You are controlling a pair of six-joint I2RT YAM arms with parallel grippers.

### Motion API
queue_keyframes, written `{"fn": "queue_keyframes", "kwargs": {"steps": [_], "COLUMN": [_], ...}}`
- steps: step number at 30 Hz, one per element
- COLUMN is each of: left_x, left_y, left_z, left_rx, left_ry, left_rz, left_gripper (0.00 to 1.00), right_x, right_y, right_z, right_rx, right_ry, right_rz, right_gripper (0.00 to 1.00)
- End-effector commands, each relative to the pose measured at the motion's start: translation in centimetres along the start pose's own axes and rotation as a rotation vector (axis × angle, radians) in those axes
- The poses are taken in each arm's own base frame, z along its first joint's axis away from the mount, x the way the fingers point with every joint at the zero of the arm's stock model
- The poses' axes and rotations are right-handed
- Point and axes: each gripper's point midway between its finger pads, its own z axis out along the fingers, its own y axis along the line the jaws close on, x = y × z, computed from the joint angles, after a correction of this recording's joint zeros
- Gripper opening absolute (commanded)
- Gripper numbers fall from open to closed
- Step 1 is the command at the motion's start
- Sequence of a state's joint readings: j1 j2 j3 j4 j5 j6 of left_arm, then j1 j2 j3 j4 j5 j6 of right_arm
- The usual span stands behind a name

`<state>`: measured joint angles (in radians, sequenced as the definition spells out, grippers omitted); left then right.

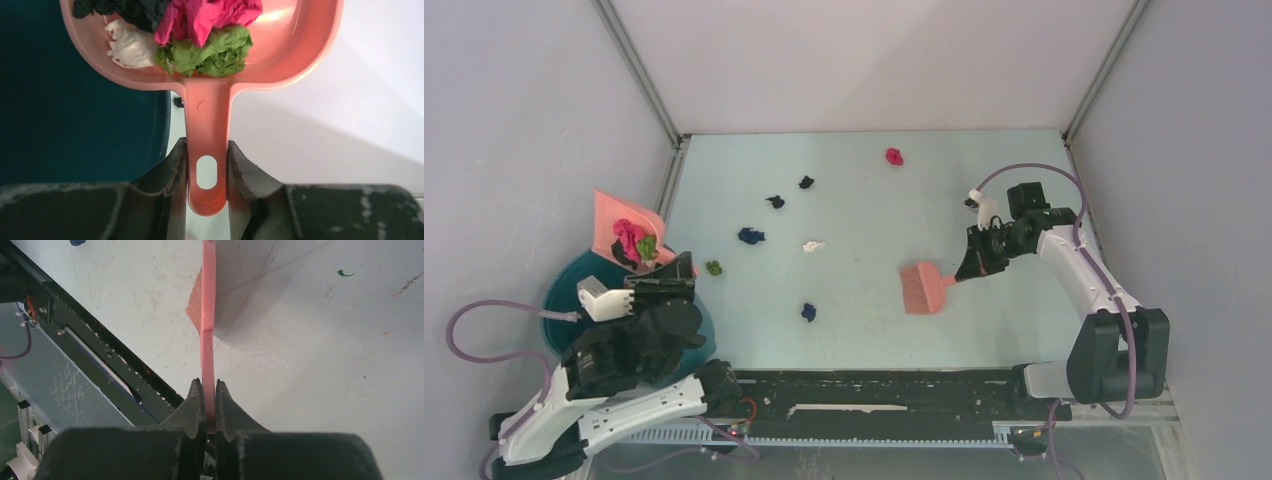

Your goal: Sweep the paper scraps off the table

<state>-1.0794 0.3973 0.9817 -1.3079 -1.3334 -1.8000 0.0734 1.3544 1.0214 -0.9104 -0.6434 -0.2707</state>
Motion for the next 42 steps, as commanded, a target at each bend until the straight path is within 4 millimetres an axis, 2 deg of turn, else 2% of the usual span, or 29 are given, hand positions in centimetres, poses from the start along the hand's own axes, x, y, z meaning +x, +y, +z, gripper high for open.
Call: {"fn": "queue_keyframes", "kwargs": {"steps": [1,10,16,20,27,30,36,42], "left_x": [-1.1,-1.9,-3.0,-3.0,-2.5,-2.2,-0.6,2.5], "left_y": [-1.6,-4.0,-6.2,-7.2,-7.6,-7.7,-8.7,-11.4], "left_z": [0.3,-0.2,-0.6,-0.8,-0.9,-0.7,-0.2,0.1], "left_rx": [0.05,0.122,0.144,0.155,0.165,0.159,0.136,0.172], "left_ry": [-0.069,-0.033,-0.038,-0.017,0.008,-0.01,-0.056,-0.029], "left_rz": [-0.194,-0.435,-0.454,-0.52,-0.525,-0.46,-0.144,0.192], "left_gripper": [0.0,0.0,0.0,0.0,0.0,0.0,0.0,0.0], "right_x": [0.1,0.3,0.3,0.4,0.5,0.4,0.4,0.4], "right_y": [-0.5,-0.5,-0.5,-0.5,-0.7,-0.7,-0.6,-0.9], "right_z": [0.5,0.6,0.6,0.5,0.3,0.3,0.3,0.2], "right_rx": [0.02,0.017,0.014,0.014,0.014,0.012,0.012,0.025], "right_ry": [0.007,0.013,0.011,0.011,0.008,0.004,0.002,0.0], "right_rz": [0.007,0.003,0.001,-0.001,0.005,0.005,0.007,0.016], "right_gripper": [0.0,0.0,0.0,0.0,0.0,0.0,0.0,0.0]}}
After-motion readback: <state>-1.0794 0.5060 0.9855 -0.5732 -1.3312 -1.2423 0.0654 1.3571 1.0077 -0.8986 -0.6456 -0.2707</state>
